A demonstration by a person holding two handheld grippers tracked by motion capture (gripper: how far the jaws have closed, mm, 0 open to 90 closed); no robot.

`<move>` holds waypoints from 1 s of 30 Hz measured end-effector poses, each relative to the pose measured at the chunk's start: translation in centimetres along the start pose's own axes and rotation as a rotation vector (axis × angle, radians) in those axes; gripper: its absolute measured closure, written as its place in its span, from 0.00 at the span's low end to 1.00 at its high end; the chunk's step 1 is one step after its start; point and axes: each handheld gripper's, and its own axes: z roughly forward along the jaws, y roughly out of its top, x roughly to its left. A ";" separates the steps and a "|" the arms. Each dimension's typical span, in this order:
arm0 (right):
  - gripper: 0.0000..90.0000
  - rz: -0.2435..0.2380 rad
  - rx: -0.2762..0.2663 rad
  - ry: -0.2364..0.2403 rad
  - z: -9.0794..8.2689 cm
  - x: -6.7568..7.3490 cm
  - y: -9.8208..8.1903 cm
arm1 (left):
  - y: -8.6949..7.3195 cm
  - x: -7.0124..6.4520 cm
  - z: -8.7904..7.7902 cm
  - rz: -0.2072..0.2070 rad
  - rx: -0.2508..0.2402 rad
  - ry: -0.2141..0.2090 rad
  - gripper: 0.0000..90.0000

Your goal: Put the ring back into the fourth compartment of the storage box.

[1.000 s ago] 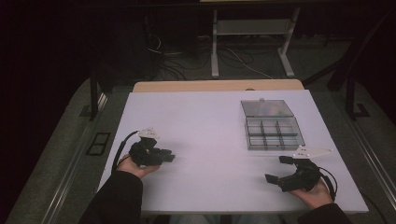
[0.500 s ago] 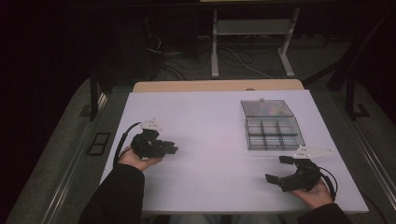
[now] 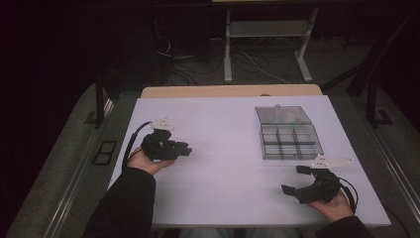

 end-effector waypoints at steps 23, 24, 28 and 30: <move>0.00 0.007 0.004 0.006 0.0 0.0 0.0 | 3.1 -0.6 2.0 0.037 -0.032 -0.020 0.78; 0.00 0.004 0.003 0.006 0.0 0.0 0.0 | 3.3 -0.6 2.2 0.038 -0.032 -0.022 0.78; 0.00 0.004 0.001 0.005 0.0 0.0 0.0 | 4.0 -0.8 2.8 0.051 -0.032 -0.031 0.78; 0.00 0.004 0.001 0.005 0.0 0.0 0.0 | 4.3 -1.0 3.1 0.055 -0.033 -0.035 0.78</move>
